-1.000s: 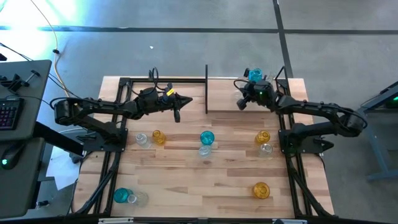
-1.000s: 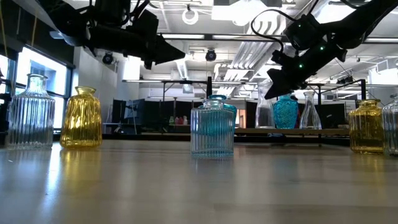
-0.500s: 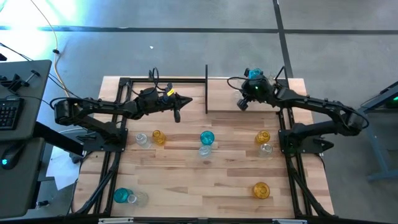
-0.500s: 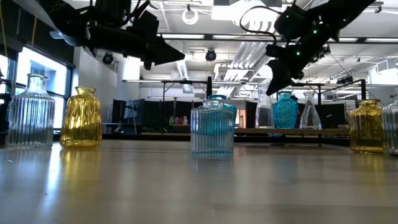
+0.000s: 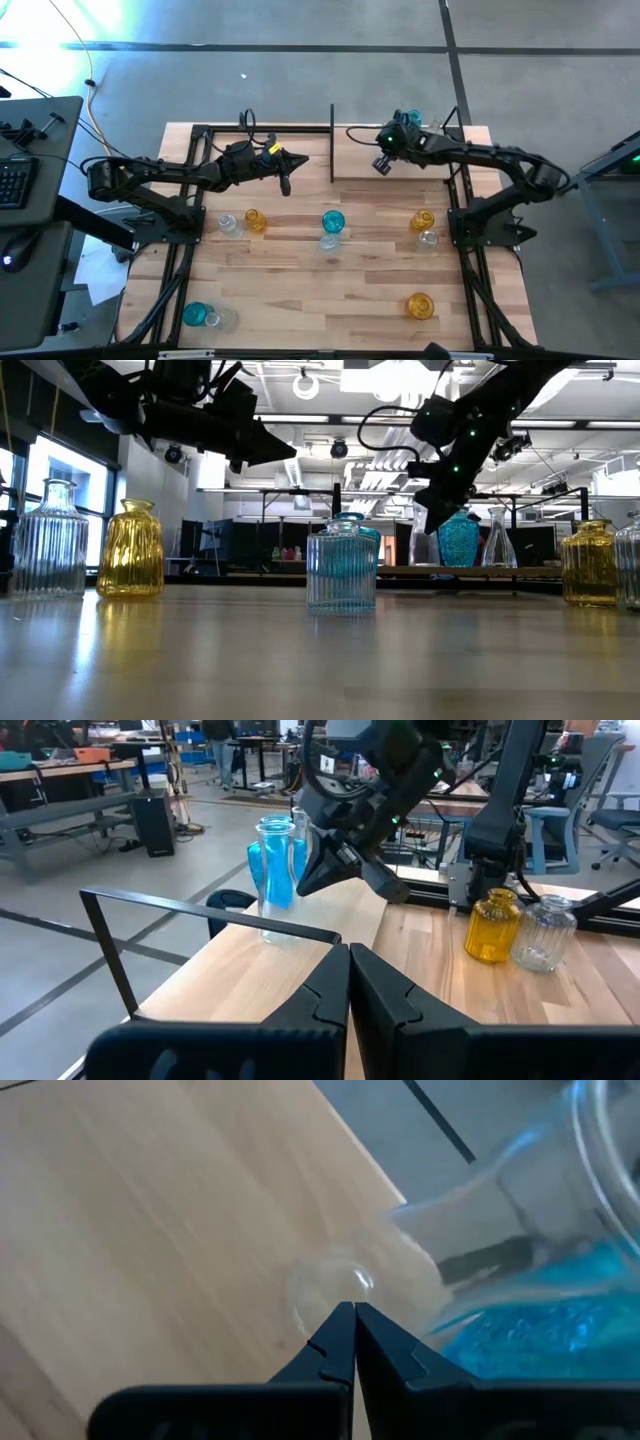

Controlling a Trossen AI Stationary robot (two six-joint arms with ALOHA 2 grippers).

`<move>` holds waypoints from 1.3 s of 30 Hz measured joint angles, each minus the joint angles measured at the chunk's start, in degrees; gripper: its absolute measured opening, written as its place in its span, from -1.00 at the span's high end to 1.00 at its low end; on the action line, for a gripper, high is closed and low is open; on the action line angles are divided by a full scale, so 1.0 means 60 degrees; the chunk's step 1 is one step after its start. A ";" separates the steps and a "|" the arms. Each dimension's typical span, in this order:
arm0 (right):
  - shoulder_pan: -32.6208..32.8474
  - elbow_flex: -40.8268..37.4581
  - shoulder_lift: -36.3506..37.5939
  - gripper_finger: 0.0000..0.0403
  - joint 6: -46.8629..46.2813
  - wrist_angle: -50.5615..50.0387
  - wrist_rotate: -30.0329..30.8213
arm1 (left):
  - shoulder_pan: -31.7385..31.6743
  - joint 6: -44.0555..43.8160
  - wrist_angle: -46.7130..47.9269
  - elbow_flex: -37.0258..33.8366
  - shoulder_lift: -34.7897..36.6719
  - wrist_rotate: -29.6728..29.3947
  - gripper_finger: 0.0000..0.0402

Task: Sort vases onto shelf
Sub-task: Put the transparent vase on the shelf

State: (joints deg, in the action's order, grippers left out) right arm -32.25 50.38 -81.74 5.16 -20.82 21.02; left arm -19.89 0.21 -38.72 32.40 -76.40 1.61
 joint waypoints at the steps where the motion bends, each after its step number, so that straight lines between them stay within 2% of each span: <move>1: 0.0000 0.0048 -0.0041 1.00 0.0067 0.0014 0.0000 | 0.0002 0.0008 0.0000 0.0000 0.0000 0.0000 1.00; 5: 0.0000 0.0283 -0.0061 1.00 0.0220 -0.0105 0.0008 | 0.0002 0.0073 0.0004 0.0000 0.0002 0.0000 1.00; 12: 0.0000 0.1015 -0.0061 1.00 0.0223 -0.1896 -0.0115 | 0.0002 0.0076 0.0046 0.0000 0.0000 0.0002 1.00; 18: 0.0000 0.0952 -0.0061 1.00 0.0223 -0.2367 -0.0407 | -0.0002 0.0076 0.0066 0.0000 0.0000 0.0004 1.00; 39: -0.0623 0.0888 -0.0061 1.00 0.0706 -0.1666 -0.0299 | 0.0001 -0.0022 0.0063 0.0000 0.0001 0.0007 1.00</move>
State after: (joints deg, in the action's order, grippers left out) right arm -35.99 55.70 -82.11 9.40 -30.81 19.22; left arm -19.89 0.08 -38.34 32.40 -76.39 1.65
